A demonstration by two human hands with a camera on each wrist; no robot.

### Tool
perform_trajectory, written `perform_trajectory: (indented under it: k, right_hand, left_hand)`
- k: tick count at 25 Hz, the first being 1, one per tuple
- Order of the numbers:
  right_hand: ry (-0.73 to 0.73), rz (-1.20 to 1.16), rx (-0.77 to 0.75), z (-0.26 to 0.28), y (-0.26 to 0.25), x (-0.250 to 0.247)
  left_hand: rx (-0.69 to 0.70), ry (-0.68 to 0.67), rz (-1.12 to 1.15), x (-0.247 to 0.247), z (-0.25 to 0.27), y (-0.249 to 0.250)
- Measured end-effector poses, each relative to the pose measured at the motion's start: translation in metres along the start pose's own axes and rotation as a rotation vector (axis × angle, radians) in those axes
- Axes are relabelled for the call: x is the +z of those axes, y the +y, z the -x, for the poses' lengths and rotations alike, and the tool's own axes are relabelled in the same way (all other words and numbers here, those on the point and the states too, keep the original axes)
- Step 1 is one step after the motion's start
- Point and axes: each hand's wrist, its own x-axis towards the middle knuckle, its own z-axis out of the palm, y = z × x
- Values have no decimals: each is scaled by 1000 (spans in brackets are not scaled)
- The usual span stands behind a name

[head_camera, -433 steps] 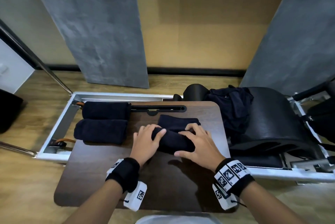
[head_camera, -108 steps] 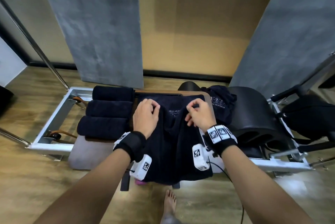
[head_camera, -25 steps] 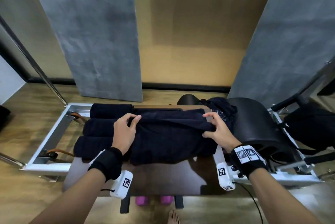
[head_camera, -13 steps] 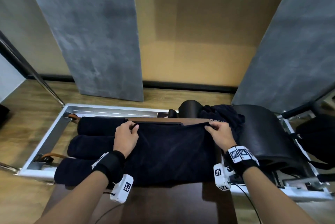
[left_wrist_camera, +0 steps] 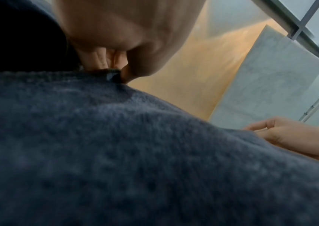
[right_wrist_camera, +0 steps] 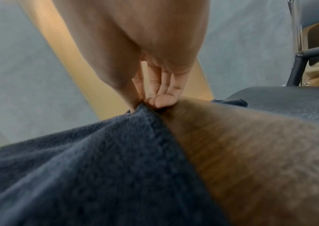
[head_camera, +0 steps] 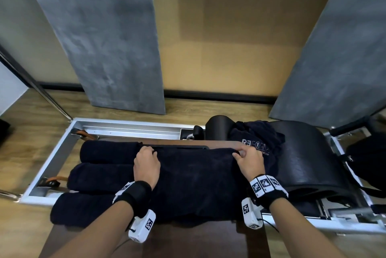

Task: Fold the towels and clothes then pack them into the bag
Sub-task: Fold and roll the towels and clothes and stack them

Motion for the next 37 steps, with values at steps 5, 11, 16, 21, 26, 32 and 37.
perform_trajectory:
  k: [5, 11, 16, 21, 26, 32, 37]
  right_hand:
    - [102, -43, -76, 9, -4, -9]
    - [196, -395, -139, 36, -10, -60]
    - [325, -471, -293, 91, -27, -108]
    - [377, -475, -409, 152, -49, -147]
    - [464, -377, -525, 202, -65, -185]
    - [541, -335, -569, 243, -81, -211]
    - [502, -195, -562, 259, -83, -214]
  left_hand:
    - [59, 56, 92, -6, 7, 1]
    - [143, 202, 376, -45, 20, -4]
    - [360, 284, 399, -99, 42, -6]
    - [473, 289, 454, -152, 76, -7]
    - [452, 267, 552, -191, 102, -4]
    - [509, 193, 800, -223, 124, -2]
    - [519, 138, 888, -231, 134, -8]
